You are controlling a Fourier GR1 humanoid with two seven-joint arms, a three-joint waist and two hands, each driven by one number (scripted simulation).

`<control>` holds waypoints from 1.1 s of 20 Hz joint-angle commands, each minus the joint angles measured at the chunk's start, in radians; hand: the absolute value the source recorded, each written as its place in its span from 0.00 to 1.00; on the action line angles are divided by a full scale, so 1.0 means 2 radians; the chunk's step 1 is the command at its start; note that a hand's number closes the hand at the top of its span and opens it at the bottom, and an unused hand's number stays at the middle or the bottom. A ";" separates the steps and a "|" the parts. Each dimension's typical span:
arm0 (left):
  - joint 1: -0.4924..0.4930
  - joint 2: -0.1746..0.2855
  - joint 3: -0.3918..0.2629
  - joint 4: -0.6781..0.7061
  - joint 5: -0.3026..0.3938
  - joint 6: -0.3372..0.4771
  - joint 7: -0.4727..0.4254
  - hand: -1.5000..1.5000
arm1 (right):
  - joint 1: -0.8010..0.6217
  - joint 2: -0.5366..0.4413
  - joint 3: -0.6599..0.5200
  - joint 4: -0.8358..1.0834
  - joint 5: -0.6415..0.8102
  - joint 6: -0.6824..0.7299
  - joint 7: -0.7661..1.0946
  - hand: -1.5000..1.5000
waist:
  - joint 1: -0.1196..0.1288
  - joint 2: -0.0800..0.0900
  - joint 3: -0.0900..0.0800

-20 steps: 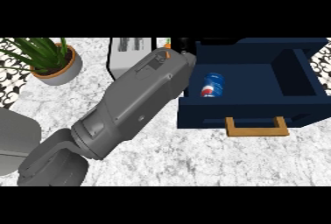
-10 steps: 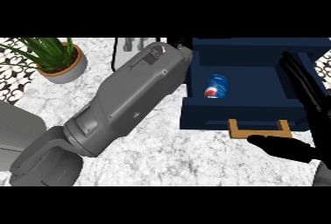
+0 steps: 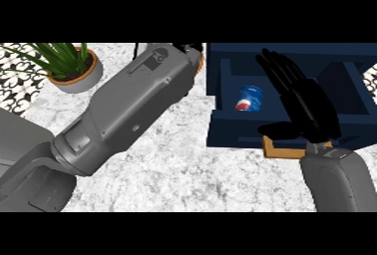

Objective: Pick up the can, place it into the drawer and close the drawer

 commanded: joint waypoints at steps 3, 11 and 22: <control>0.037 0.036 -0.003 -0.051 -0.015 0.006 0.030 0.00 | -0.050 0.015 0.009 0.153 0.071 -0.095 -0.008 0.00 | 0.002 0.000 0.000; 0.070 0.100 0.000 -0.124 -0.035 0.003 0.064 0.00 | -0.149 0.004 -0.027 0.350 0.104 -0.174 -0.019 0.00 | 0.009 0.001 0.000; 0.086 0.139 0.013 -0.170 -0.056 0.001 0.096 0.00 | -0.230 0.010 -0.069 0.521 0.132 -0.319 -0.019 0.00 | 0.014 0.007 0.001</control>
